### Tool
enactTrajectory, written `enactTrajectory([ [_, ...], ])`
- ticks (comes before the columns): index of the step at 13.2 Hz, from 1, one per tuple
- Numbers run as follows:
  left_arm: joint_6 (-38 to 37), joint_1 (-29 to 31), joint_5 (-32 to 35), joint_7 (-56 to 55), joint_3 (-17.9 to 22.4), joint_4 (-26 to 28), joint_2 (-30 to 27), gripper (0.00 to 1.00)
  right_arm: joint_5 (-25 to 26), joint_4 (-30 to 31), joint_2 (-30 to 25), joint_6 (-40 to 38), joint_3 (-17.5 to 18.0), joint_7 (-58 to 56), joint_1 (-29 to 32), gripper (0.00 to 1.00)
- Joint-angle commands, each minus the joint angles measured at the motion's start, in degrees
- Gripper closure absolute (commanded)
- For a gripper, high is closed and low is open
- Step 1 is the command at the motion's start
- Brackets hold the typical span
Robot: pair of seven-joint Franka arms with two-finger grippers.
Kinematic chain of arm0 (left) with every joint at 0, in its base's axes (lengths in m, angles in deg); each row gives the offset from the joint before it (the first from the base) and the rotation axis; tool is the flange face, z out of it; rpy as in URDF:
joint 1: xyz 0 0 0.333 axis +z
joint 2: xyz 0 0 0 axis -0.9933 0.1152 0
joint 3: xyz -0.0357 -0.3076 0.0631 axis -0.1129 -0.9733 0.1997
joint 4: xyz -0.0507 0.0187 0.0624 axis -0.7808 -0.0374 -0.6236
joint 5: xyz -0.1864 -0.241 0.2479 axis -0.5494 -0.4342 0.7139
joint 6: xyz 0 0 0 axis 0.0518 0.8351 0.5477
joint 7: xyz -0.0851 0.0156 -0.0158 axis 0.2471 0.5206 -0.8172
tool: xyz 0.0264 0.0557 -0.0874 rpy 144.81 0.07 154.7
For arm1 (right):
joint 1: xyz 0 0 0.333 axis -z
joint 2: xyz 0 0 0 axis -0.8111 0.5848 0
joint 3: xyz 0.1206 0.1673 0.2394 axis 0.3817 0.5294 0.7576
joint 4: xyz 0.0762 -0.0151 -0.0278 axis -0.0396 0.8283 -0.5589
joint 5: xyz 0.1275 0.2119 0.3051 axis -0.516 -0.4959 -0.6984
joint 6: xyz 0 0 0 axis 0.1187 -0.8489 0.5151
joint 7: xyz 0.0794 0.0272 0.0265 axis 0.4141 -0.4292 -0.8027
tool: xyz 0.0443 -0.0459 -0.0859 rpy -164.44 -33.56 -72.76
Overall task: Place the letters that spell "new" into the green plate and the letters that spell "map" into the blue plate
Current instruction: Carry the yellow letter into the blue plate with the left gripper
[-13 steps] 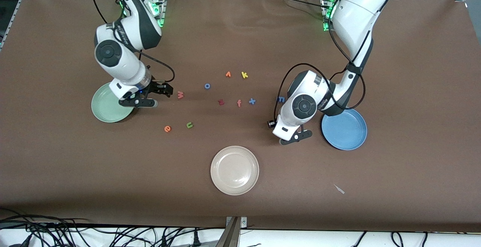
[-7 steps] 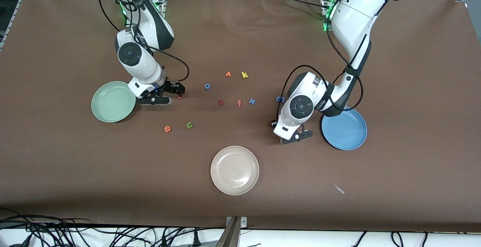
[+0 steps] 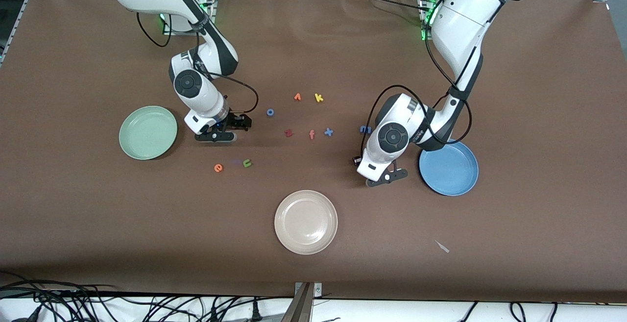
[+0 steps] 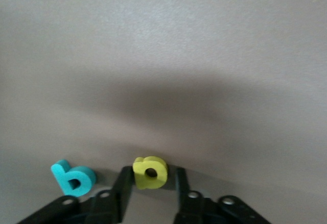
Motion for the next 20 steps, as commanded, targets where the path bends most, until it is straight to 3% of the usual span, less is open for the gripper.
enactTrajectory([
  [1,1.53,0.18,2.04,-0.9,0.33,1.85,-1.15,0.86,-0.27,0.84,-0.89,0.03,0.03,0.81,-0.49,0.04],
  [2,1.1,0.27,2.04,-0.55,0.33,1.76,-1.68,0.91,-0.18,0.93,-0.89,0.03,0.03,0.73,-0.49,0.08],
  [4,-0.39,0.62,2.04,-0.63,0.33,1.84,-3.78,0.91,-0.18,1.11,-0.98,-0.06,0.12,0.73,-0.84,0.15],
  [8,-14.08,1.84,2.04,6.28,1.03,1.84,-9.4,0.89,-0.18,1.2,-1.33,-1.37,0.12,0.73,-1.11,0.32],
  [12,-21.31,11.75,2.04,25.06,0.86,2.11,-13.1,0.87,-0.09,1.11,-2.38,-3.92,0.12,0.55,-1.2,0.42],
  [15,-19.83,18.79,2.04,37.66,0.77,3.6,-13.02,0.86,-0.09,1.11,-2.3,-3.92,0.12,0.29,-1.2,0.61],
  [18,-8.89,21.1,2.04,43.05,0.42,11.22,-13.19,0.85,0.08,0.84,-2.03,-3.84,0.12,0.2,-1.2,0.7],
  [20,-1.32,21.1,2.04,43.31,0.42,15.45,-13.19,0.81,0.52,0.76,-1.86,-3.75,0.12,0.2,-1.2,0.92],
])
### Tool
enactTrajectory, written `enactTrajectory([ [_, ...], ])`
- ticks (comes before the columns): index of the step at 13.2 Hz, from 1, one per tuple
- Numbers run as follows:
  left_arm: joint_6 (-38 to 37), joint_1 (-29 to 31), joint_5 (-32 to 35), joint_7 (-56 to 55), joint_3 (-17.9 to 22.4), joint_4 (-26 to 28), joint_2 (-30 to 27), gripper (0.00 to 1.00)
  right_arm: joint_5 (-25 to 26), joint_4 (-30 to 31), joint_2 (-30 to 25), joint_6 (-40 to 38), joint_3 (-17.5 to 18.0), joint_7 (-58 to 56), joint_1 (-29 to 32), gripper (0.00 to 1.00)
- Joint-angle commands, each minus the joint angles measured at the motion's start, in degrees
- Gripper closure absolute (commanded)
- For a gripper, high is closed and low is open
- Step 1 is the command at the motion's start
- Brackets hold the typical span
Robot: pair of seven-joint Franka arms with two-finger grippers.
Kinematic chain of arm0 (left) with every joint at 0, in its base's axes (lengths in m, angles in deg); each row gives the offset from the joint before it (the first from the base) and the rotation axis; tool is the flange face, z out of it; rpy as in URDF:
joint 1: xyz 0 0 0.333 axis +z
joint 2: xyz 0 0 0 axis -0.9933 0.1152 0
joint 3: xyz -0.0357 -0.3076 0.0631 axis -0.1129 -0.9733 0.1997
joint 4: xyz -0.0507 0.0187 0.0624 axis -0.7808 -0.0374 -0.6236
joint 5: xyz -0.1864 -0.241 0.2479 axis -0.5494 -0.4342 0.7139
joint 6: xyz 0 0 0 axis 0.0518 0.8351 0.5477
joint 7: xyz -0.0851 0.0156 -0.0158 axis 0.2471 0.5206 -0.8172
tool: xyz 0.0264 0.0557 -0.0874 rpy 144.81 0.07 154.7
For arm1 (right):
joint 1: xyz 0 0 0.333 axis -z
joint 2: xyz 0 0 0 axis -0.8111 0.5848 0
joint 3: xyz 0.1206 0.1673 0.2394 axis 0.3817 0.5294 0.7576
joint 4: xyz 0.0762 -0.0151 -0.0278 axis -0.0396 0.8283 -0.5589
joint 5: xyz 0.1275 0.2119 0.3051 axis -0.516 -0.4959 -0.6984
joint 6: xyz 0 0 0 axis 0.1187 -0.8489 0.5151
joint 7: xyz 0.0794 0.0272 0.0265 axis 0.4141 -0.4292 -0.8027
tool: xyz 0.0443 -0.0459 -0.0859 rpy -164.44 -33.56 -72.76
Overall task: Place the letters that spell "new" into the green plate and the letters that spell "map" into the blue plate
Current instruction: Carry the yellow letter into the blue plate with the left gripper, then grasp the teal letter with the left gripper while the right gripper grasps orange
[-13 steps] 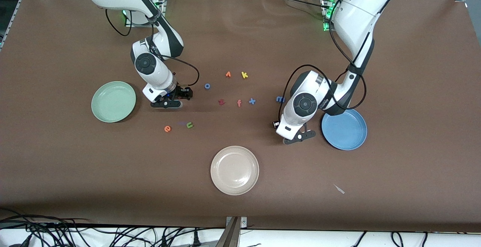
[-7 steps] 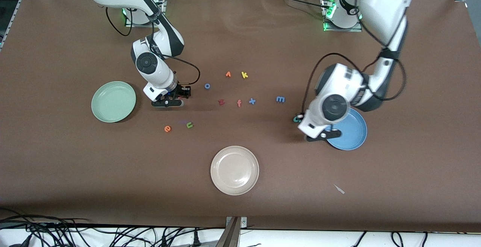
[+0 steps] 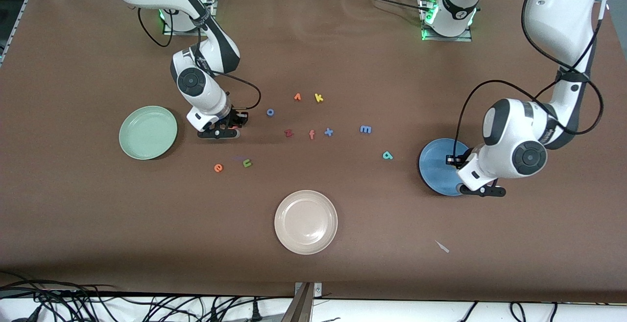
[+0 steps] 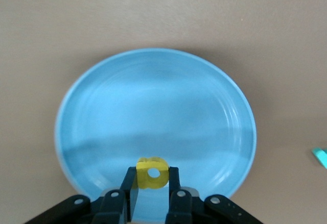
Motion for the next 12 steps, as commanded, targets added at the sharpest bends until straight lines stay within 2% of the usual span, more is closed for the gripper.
enactTrajectory([
  [1,7.92,-0.38,1.83,0.74,-0.8,6.05,-1.32,0.79,0.34,0.27,-0.73,-0.5,0.03,0.05,-0.28,1.0],
  [2,8.11,-0.47,1.83,0.74,-0.8,6.32,-1.4,0.59,0.34,-0.6,-1.17,-1.63,-0.23,-0.3,-0.19,1.0],
  [3,8.02,-0.47,1.83,0.31,-0.8,6.32,-1.4,0.01,0.26,-2.7,-1.96,-6.16,-0.58,-0.56,-0.02,1.0],
  [5,6.97,-0.82,1.74,-0.04,-1.15,6.23,-2.28,0.0,0.17,-10.42,-2.05,-19.94,-3.03,-0.21,0.07,1.0],
  [7,3.73,-1.08,1.48,-1.79,-3.25,5.62,-3.68,0.0,0.08,-16.93,-1.96,-30.68,-5.23,-0.74,0.42,1.0],
  [9,3.63,-1.17,1.12,-8.88,-5.88,5.18,-3.6,0.0,0.17,-19.5,-1.44,-34.5,-9.17,-3.1,0.6,1.0],
  [12,3.98,-2.22,1.04,-23.38,-9.14,4.39,-2.99,0.0,0.34,-19.51,-0.74,-34.6,-15.25,-9.86,1.38,1.0],
])
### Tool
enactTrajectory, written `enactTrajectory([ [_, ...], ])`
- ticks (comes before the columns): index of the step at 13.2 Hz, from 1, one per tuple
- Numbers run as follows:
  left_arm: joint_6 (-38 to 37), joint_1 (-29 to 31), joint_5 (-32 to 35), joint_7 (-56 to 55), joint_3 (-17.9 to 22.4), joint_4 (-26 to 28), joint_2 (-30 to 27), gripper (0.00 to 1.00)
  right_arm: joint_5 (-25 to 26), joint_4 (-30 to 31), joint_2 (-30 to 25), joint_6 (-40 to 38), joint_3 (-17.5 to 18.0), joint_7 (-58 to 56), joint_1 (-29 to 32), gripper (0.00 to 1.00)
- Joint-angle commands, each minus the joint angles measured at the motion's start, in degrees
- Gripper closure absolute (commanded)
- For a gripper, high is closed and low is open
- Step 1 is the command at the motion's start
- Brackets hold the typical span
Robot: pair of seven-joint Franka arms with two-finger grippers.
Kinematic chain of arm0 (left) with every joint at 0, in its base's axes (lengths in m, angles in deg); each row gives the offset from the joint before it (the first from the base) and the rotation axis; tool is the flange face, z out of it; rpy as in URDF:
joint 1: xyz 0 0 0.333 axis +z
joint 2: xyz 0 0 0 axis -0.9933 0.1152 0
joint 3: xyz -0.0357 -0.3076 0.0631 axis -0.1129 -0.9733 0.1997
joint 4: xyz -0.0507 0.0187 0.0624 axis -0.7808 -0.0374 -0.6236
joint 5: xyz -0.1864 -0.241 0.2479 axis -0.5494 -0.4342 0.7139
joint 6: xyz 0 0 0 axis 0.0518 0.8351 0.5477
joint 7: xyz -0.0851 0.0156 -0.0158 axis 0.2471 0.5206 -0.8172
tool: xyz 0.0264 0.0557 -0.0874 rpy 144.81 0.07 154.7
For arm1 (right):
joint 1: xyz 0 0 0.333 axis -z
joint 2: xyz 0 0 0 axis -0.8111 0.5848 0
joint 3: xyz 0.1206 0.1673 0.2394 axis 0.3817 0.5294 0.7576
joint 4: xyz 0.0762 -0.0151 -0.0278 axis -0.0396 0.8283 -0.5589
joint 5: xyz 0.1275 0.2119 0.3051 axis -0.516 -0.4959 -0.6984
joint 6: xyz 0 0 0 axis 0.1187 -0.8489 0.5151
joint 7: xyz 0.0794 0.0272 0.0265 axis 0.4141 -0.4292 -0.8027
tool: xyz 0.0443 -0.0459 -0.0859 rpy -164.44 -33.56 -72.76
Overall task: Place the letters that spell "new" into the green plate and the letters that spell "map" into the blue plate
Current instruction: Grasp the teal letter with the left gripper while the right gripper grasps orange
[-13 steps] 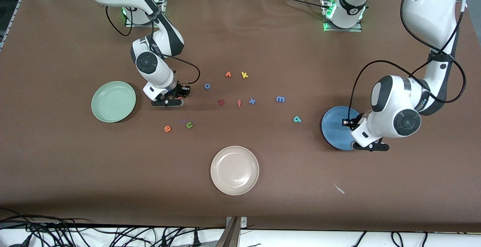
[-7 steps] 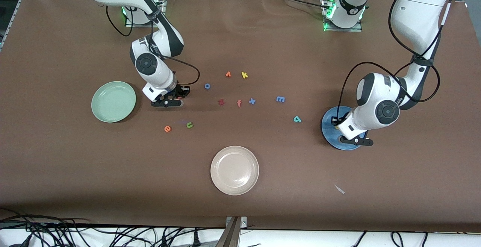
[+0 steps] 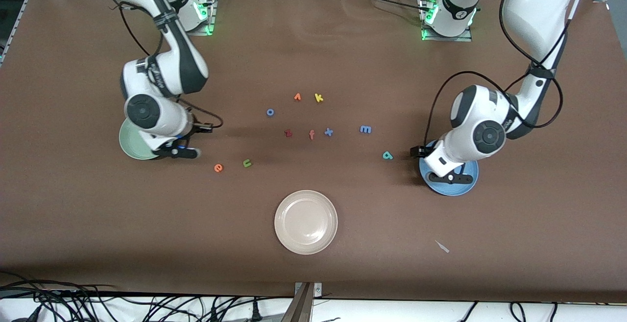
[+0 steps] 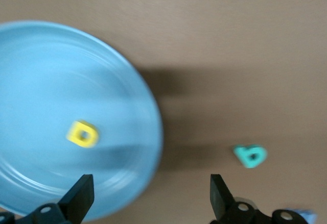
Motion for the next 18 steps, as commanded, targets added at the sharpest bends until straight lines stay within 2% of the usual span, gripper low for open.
enactTrajectory([
  [1,-0.6,-2.12,0.95,-12.06,-1.08,-0.73,0.53,0.0,0.55,-0.86,2.09,-0.97,-3.53,-5.26,1.36,1.0],
  [2,0.79,-3.09,0.95,-15.41,-1.08,-0.73,1.32,0.01,1.07,-0.86,2.71,-0.88,-4.5,-6.58,2.14,1.0],
  [4,6.67,-5.54,1.04,-21.91,-1.08,-0.64,3.78,0.13,2.48,-1.39,4.28,-0.53,-5.12,-9.57,4.77,1.0],
  [5,9.57,-6.95,1.3,-25.25,-0.99,-0.46,5.1,0.16,2.57,-1.83,5.34,-0.44,-5.12,-10.28,6.27,1.0],
  [6,12.12,-7.22,1.65,-27.81,-0.99,-0.38,6.42,0.22,2.57,-2.26,5.96,-0.35,-5.12,-10.55,7.15,0.68],
  [7,12.75,-7.4,1.74,-28.53,-0.99,-0.29,6.86,0.29,2.14,-2.79,6.23,-0.44,-5.03,-10.55,7.6,0.01],
  [8,12.76,-7.49,1.74,-28.54,-0.9,-0.11,6.87,0.33,1.87,-3.32,6.05,-0.79,-5.03,-10.55,7.43,0.0],
  [12,12.76,-7.49,1.74,-28.62,-0.73,0.33,7.04,0.35,1.0,-7.97,5.61,-3.68,-4.25,-9.94,6.46,0.0],
  [13,12.76,-7.49,1.74,-28.62,-0.73,0.59,7.04,0.42,-1.1,-8.85,5.79,-3.69,-3.2,-9.42,6.29,0.0],
  [15,12.76,-7.4,1.74,-28.54,-0.64,0.77,7.04,0.83,-6.98,-10.78,6.49,-3.08,-2.31,-8.71,5.85,0.0],
  [16,12.76,-7.4,1.74,-28.45,-0.64,0.77,6.96,0.92,-7.44,-11.93,7.62,-2.9,-2.31,-7.4,5.32,0.0],
  [18,12.41,-7.4,1.83,-28.36,-0.55,0.68,6.78,0.95,-7.71,-14.56,9.73,-2.11,-2.31,-3.98,3.04,0.0],
])
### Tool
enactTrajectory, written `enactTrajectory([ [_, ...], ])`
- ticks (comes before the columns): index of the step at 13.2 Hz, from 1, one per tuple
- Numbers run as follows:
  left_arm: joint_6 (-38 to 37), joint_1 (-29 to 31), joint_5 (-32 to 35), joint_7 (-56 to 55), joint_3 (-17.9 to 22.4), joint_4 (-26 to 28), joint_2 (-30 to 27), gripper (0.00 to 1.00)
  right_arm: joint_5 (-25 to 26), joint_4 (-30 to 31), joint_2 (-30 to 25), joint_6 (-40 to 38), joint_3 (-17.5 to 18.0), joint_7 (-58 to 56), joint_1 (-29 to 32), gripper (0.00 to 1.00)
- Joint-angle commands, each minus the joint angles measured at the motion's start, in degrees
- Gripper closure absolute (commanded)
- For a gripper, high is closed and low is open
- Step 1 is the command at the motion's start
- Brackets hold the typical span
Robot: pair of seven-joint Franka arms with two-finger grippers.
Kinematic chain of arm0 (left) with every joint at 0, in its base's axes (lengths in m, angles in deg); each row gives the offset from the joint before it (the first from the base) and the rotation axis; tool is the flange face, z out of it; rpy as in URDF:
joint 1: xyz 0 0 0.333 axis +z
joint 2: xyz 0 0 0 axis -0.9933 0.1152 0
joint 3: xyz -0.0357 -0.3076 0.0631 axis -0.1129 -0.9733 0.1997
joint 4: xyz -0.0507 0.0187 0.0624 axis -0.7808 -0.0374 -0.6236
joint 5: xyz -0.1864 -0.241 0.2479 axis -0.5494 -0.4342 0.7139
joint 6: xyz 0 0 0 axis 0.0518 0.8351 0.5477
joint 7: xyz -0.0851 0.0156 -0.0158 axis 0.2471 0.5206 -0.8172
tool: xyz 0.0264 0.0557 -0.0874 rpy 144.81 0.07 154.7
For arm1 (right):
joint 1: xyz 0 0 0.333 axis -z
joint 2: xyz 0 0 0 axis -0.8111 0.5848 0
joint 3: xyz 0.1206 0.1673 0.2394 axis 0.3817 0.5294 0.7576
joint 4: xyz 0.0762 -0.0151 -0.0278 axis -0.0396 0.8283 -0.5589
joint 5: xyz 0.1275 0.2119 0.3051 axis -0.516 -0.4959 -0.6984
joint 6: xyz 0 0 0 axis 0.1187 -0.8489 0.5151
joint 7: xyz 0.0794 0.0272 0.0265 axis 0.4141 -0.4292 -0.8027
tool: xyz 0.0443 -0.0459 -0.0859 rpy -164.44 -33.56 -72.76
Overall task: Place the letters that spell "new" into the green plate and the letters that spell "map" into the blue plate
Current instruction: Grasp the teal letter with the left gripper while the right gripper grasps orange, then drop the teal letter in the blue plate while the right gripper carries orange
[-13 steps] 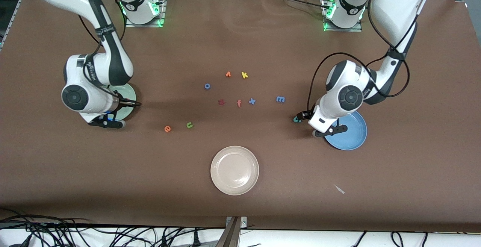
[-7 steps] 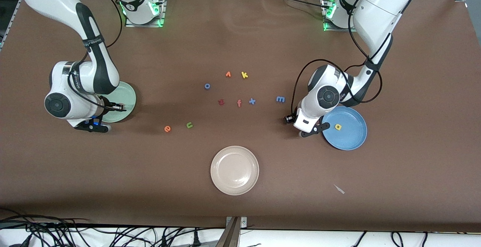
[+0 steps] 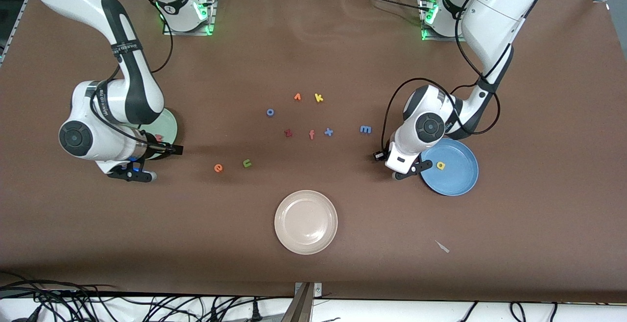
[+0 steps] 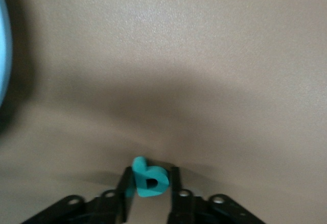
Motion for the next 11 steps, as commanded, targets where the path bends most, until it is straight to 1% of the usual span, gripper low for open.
enactTrajectory([
  [1,-0.72,0.21,1.83,-0.83,-0.02,0.31,-1.02,0.95,-1.14,-5.02,4.37,0.88,-0.12,5.66,-3.02,0.0],
  [2,-2.47,0.21,1.83,-0.83,-0.1,0.31,-2.24,0.95,-1.14,-5.38,5.34,2.55,-0.12,7.77,-4.25,0.0],
  [5,-13.35,0.38,1.92,1.7,-0.28,-0.57,-6.72,0.95,-1.14,-5.38,7.45,8.7,-0.12,10.08,-6.72,0.0],
  [7,-18.63,2.74,1.92,10.38,0.33,-0.57,-8.92,0.95,-1.23,-5.38,9.3,12.39,-0.12,10.17,-7.95,0.0],
  [9,-19.8,7.22,2.01,19.69,0.42,-0.48,-9.81,0.94,-1.32,-5.29,10.45,14.33,-0.03,10.25,-8.48,0.0],
  [10,-19.89,8.37,4.44,24.44,0.51,-0.48,-9.9,0.94,-1.23,-5.29,11.32,15.21,-0.03,10.52,-8.83,0.0],
  [11,-19.8,10.99,8.21,27.36,0.34,-0.48,-9.9,0.93,-1.23,-5.29,11.94,16.09,-0.03,11.65,-9.35,0.0],
])
